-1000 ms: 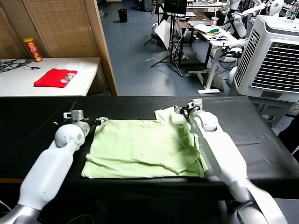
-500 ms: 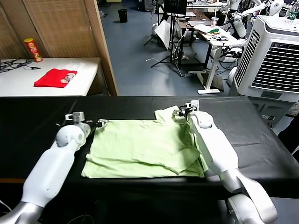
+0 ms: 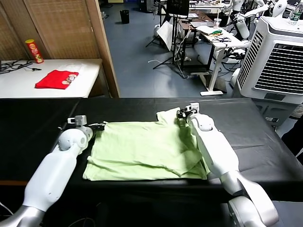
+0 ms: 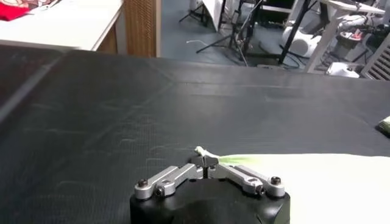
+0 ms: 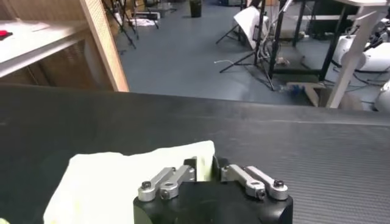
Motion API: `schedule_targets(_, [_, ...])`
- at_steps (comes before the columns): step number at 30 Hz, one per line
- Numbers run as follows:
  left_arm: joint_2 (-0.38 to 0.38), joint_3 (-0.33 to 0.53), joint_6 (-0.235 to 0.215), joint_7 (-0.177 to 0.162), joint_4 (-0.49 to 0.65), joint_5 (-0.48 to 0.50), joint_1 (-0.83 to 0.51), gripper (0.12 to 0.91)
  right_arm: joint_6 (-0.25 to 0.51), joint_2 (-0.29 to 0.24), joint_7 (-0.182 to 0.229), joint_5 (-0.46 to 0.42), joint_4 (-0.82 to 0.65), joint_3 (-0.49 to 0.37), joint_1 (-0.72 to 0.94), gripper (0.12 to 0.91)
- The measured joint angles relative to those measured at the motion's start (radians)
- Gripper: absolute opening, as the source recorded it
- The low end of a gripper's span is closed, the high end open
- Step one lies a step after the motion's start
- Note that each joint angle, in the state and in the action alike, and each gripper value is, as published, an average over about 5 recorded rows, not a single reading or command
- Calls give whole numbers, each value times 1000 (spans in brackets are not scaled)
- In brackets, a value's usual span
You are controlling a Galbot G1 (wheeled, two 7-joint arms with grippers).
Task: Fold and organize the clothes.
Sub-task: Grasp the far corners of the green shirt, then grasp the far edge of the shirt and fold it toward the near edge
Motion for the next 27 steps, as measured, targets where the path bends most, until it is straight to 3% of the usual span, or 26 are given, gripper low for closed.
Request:
schedule_targets(6, [13,-30,-6,-4,-44,-5,25,129,-12,-42,7,51,151,9,-69,122])
schedule_targets(12, [53,-75,-12,-9,-164,-17,89,129,-61,-122,32,116,381,39,-186,122])
schedule_targets(20, [122,-151,-22,-30,-371,-18,263,129,-129,-246,69,157,656,95,-373,122])
schedule_targets(27, [153,-233,-18,-54,-504,4,417,129,-167,-318,96,168,824,132,-514,122])
